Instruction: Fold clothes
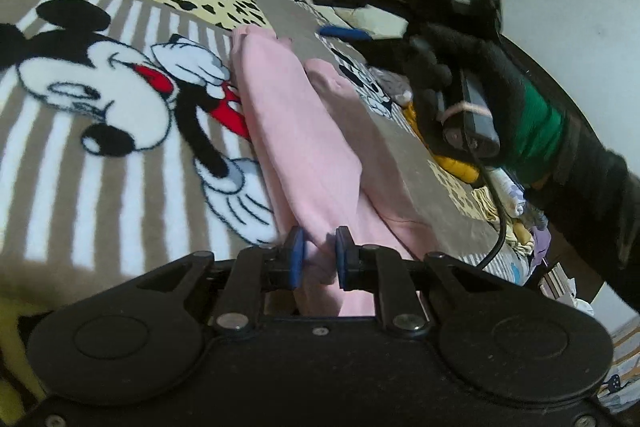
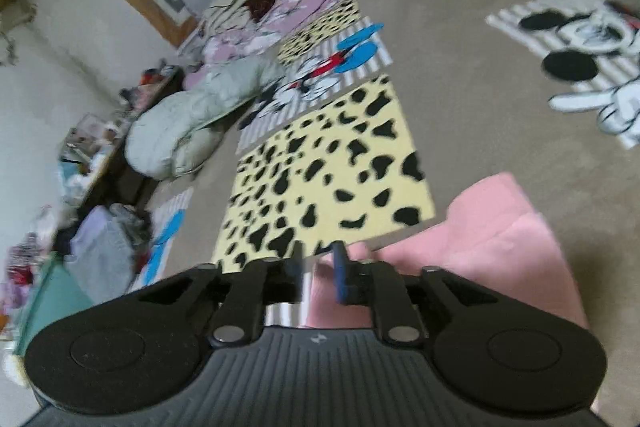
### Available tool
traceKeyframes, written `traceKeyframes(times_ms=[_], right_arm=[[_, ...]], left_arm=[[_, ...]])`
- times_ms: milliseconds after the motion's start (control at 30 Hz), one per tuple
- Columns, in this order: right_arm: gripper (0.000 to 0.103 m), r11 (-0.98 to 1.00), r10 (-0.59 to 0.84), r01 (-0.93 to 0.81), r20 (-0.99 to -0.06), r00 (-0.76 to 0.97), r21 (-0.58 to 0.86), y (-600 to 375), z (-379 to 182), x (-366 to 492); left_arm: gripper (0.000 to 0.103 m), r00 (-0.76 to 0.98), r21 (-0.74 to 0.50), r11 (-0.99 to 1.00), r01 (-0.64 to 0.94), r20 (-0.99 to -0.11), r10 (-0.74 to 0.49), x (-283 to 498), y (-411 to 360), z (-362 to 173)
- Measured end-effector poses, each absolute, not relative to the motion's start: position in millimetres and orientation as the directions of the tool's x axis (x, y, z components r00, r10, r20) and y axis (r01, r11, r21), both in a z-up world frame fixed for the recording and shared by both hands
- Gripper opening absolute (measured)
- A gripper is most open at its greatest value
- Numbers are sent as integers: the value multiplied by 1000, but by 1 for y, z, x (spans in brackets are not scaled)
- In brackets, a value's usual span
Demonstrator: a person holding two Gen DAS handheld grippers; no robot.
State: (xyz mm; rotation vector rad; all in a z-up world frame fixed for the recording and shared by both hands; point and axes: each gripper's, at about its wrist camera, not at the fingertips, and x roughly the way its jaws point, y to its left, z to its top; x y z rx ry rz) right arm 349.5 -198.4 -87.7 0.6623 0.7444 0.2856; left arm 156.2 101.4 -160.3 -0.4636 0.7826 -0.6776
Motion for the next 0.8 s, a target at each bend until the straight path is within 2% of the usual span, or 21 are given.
traceKeyframes(times_ms=[67,200,433,467,533,600,733,800], right_arm=[[41,767,451,-24,-512,731,642,-208,-89,343],[41,760,468,-26,-518,716,650,-229,-107,328],[41,784,529,-128,-545,651,607,-213,-134,314],[39,786,532,-133,-550,644,604,-211,-137,314],[7,793,532,-149,-551,643,591,-208,-138,312],[7,809,521,-166,-557,647,563,-205,-136,307],[6,796,511,-167,-498,700,582,-221,-118,290],[6,817,497,-184,-505,705,547,-223,-112,290]], left_arm=[[13,518,-606,694,387,-480,-708,156,100,-159],[14,518,-598,698,394,-483,-706,156,95,-159],[14,515,-586,712,388,-503,-694,159,92,-162],[14,514,-584,714,385,-507,-692,159,91,-163],[13,506,-587,710,389,-508,-697,160,90,-163],[13,497,-582,707,402,-510,-702,160,86,-161],[13,481,-571,705,421,-518,-707,160,80,-163],[13,481,-564,708,425,-523,-704,160,78,-163]])
